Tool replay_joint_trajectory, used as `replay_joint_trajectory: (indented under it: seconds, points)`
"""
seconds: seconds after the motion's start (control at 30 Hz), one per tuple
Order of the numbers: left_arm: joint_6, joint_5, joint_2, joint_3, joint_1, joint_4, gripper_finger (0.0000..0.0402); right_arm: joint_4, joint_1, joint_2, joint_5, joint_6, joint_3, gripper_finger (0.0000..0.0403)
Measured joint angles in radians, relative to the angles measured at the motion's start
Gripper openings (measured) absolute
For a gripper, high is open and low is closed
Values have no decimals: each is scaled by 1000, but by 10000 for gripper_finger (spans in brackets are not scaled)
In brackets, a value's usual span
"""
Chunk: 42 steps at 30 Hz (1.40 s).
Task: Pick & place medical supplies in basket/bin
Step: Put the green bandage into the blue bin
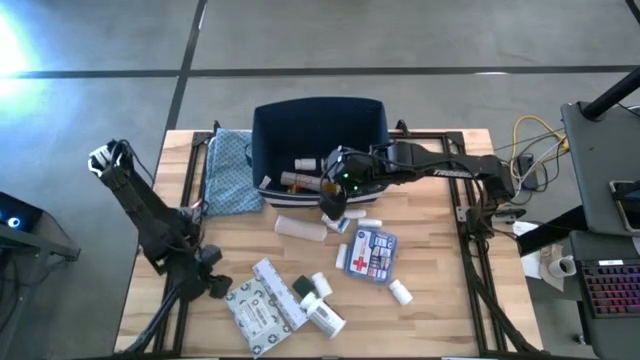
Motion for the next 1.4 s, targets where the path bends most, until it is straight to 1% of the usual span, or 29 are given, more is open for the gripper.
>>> replay_joint_trajectory:
  seconds: [0.1, 0.2, 0.33, 0.47, 0.53, 0.6, 0.67, 0.73, 0.97, 1.07, 1.1, 1.17, 1.23, 1.27, 1.37, 1.4]
  points:
    - [-93, -2, 68, 28, -36, 72, 295, 17, 4, 0, -67, 1, -44, 368]
    - [-159, -3, 165, 63, -55, 127, 295, 51, 17, 1, -69, 11, -89, 368]
    - [-165, -10, 308, 135, -56, 170, 295, 138, 40, 1, -73, 4, -149, 368]
    - [-166, -22, 438, 213, -51, 176, 295, 206, 62, 1, -140, -31, -191, 368]
    - [-166, -55, 495, 246, -50, 176, 295, 242, 68, 1, -175, -46, -207, 368]
    - [-166, -64, 550, 271, -42, 176, 295, 264, 71, 1, -203, -50, -217, 368]
    - [-166, -65, 595, 291, -36, 175, 295, 280, 71, 1, -212, -50, -221, 368]
    - [-166, -68, 618, 307, -35, 176, 295, 267, 71, -2, -190, -54, -213, 368]
    - [-169, -99, 635, 323, -23, 172, 295, 259, 72, -49, 3, -153, -145, 368]
    - [-169, -121, 635, 316, -15, 173, 295, 255, 94, -62, 86, -248, -117, 368]
    - [-169, -123, 635, 313, -14, 174, 295, 256, 106, -69, 100, -292, -107, 368]
    - [-169, -124, 635, 311, -10, 175, 295, 256, 139, -84, 95, -387, -91, 368]
    - [-168, -131, 635, 308, -9, 176, 295, 253, 166, -97, 36, -443, -85, 368]
    - [-167, -135, 635, 308, -9, 176, 295, 253, 173, -98, -22, -445, -83, 368]
    - [-159, -150, 635, 307, -9, 177, 295, 256, 166, -93, -287, -369, -88, 368]
    - [-157, -156, 635, 306, -8, 177, 295, 263, 164, -87, -348, -340, -93, 368]
